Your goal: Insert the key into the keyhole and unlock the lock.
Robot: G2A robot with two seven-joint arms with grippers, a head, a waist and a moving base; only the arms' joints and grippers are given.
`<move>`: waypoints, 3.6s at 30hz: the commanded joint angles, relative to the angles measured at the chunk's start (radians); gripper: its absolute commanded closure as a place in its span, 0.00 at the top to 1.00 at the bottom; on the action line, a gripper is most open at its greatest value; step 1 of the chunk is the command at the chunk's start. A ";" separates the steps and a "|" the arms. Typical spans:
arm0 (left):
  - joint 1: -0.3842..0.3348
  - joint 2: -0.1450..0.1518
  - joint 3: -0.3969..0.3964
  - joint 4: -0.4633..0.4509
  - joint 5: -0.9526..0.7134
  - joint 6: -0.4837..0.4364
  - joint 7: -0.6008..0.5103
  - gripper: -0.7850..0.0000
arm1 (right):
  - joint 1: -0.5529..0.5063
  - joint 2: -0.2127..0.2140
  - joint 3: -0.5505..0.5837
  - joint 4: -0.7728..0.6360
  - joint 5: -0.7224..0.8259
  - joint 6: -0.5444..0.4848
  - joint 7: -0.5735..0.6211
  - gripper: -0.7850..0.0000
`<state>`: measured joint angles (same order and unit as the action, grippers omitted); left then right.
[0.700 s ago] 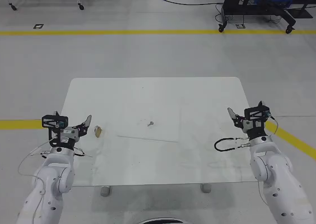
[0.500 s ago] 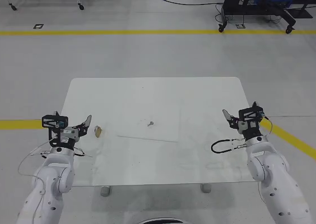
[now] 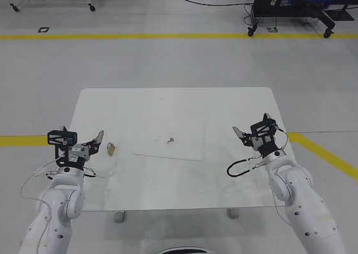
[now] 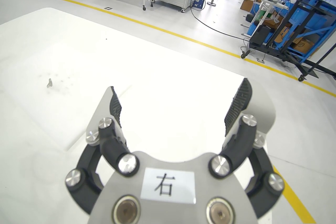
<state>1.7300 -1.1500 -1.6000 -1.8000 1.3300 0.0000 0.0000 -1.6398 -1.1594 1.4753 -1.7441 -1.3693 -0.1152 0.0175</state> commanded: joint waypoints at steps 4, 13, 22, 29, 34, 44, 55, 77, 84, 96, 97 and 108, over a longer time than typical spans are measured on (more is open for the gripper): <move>0.000 0.000 0.000 0.000 0.000 0.000 0.000 1.00 | -0.026 -0.003 -0.048 -0.061 -0.129 0.055 0.069 1.00; 0.000 0.000 0.000 0.000 0.000 0.000 0.000 1.00 | 0.275 -0.037 -0.275 0.238 -0.060 -0.183 0.191 1.00; 0.000 0.000 0.000 0.000 0.000 0.000 0.000 1.00 | 0.546 -0.097 -0.450 0.649 0.167 -0.469 0.121 1.00; 0.000 0.000 0.000 0.000 0.000 0.000 0.000 1.00 | 0.660 -0.143 -0.557 0.825 0.214 -0.597 0.029 0.67; 0.000 0.000 0.000 0.000 0.000 0.000 0.000 1.00 | 0.723 -0.174 -0.620 0.918 0.209 -0.635 -0.025 0.48; 0.000 0.000 0.000 0.000 0.000 0.000 0.000 1.00 | 0.821 -0.238 -0.723 1.034 0.188 -0.644 -0.052 0.30; 0.000 0.000 0.000 0.000 0.000 0.000 0.000 1.00 | 0.863 -0.282 -0.779 1.111 0.177 -0.663 -0.069 0.07; 0.000 0.000 0.000 0.000 0.000 0.000 0.000 1.00 | 0.788 -0.154 -0.634 0.968 0.020 -0.802 -0.271 0.00; 0.000 0.000 0.000 0.000 0.000 0.000 0.000 1.00 | 0.608 -0.060 -0.420 0.744 0.067 -0.791 -0.325 0.00; 0.000 0.000 0.000 0.000 0.000 0.000 0.000 1.00 | 0.567 -0.040 -0.375 0.681 0.037 -0.778 -0.295 0.00; 0.000 0.000 0.000 0.000 0.000 0.000 0.000 1.00 | 0.567 -0.040 -0.375 0.681 0.037 -0.778 -0.295 0.00; -0.117 0.014 -0.008 -0.015 -0.477 -0.405 -0.481 1.00 | 0.538 -0.053 -0.409 0.618 0.085 -0.682 -0.223 0.00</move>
<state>1.6456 -1.1416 -1.5993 -1.8200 0.9846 -0.3106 -0.3320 -1.0991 -1.2102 1.0711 -1.1228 -1.3052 -0.7946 -0.2127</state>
